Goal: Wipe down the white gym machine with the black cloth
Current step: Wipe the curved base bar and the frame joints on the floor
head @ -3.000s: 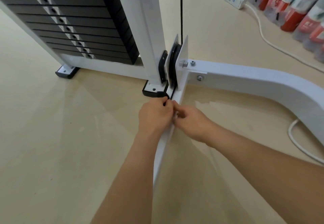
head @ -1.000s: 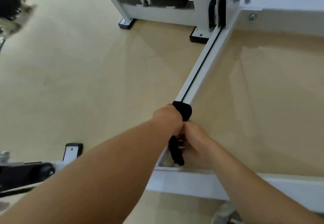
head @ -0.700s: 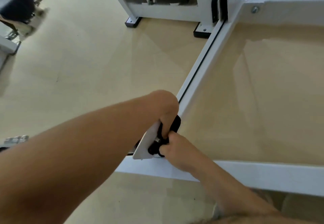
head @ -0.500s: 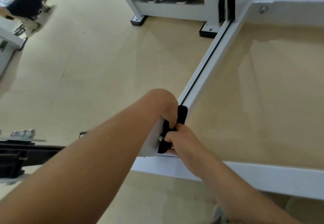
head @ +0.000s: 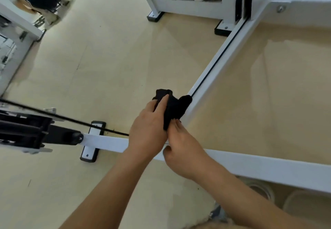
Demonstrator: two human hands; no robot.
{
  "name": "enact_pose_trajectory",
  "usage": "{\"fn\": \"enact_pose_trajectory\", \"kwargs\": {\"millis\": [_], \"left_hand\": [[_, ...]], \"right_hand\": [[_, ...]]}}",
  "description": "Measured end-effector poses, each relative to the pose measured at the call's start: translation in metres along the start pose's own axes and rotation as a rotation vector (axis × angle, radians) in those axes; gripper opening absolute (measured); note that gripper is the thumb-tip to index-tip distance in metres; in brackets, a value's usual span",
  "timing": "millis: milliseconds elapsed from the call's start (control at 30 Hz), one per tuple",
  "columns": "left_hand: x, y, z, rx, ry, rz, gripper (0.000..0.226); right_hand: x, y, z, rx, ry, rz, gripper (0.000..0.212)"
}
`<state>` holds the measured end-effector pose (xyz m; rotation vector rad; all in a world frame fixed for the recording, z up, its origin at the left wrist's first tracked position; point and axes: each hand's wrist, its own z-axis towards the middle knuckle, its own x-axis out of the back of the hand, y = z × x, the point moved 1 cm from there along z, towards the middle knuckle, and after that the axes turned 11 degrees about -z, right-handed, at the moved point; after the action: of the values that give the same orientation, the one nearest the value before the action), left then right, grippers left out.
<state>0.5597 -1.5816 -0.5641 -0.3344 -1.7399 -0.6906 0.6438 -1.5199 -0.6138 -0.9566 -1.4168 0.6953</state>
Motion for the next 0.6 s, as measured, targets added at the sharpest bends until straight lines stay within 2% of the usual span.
{"fn": "enact_pose_trajectory", "kwargs": {"millis": [100,167,233,300,400,500,600], "left_hand": [[-0.01,-0.004,0.009,0.014,0.006,0.192,0.074],[-0.011,-0.006,0.022,0.012,-0.048,0.32,0.073],[-0.013,-0.004,0.031,0.032,-0.044,0.372,0.059],[-0.015,0.001,0.035,0.05,-0.009,0.326,0.043],[-0.016,0.007,0.036,0.055,-0.002,0.236,0.036],[-0.015,0.011,0.035,0.088,-0.016,0.217,0.038],[-0.018,0.014,0.039,0.098,-0.048,0.221,0.043]], "right_hand": [[0.005,0.004,0.0,0.002,-0.042,-0.025,0.067],[0.017,0.007,0.0,-0.088,-0.136,0.047,0.073],[0.028,0.008,0.002,-0.181,-0.205,0.182,0.084],[0.035,0.003,0.001,-0.238,-0.225,0.342,0.087],[0.034,-0.002,-0.007,-0.332,-0.22,0.509,0.081],[0.031,-0.015,-0.027,-0.365,-0.218,0.494,0.084],[0.033,-0.017,-0.044,-0.369,-0.122,0.487,0.083]]}}
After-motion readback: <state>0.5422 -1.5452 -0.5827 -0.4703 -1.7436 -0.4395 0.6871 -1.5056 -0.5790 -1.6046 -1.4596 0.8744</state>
